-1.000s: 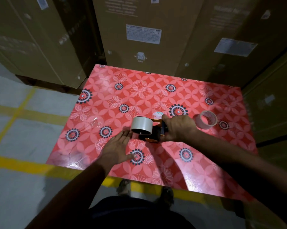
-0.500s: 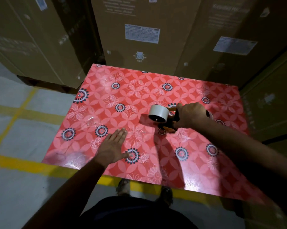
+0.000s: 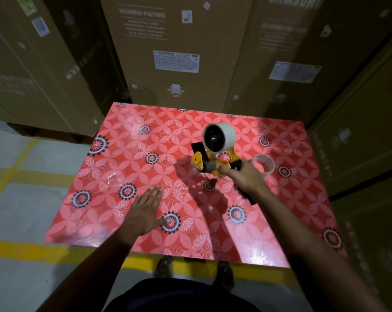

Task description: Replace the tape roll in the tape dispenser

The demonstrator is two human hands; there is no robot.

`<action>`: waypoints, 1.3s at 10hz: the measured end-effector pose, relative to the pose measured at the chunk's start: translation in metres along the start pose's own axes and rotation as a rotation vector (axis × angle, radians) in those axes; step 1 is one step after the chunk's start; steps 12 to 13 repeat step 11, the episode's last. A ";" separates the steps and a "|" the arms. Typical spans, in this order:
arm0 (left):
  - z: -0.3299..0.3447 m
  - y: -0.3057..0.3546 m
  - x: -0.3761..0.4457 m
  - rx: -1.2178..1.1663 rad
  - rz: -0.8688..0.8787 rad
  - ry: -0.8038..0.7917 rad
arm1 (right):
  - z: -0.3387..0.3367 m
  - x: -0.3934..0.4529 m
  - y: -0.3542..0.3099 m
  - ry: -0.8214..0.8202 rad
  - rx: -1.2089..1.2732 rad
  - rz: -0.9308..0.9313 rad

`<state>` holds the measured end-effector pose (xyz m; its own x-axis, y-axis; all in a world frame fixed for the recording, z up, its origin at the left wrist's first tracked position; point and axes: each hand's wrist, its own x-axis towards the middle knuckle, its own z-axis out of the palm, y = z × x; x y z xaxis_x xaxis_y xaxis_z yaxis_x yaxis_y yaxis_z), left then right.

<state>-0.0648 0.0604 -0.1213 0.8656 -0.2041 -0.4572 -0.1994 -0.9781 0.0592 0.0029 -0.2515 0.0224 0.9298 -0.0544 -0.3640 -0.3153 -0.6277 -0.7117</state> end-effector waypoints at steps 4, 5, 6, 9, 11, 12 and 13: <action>-0.004 0.002 -0.002 -0.054 0.002 0.020 | 0.076 0.004 0.058 -0.352 0.856 0.441; -0.007 0.002 0.000 -0.040 0.006 0.022 | 0.075 0.018 0.052 -0.406 0.825 0.450; -0.010 0.002 0.000 -0.052 0.003 0.018 | 0.080 0.029 0.048 -0.409 0.825 0.454; -0.020 0.010 -0.002 -0.098 -0.021 0.009 | 0.089 0.039 0.066 -0.256 0.625 0.349; -0.014 0.018 -0.002 -0.131 -0.028 0.019 | 0.074 0.015 0.085 0.011 -0.099 -0.026; -0.014 0.018 -0.002 -0.131 -0.028 0.019 | 0.074 0.015 0.085 0.011 -0.099 -0.026; -0.014 0.018 -0.002 -0.131 -0.028 0.019 | 0.074 0.015 0.085 0.011 -0.099 -0.026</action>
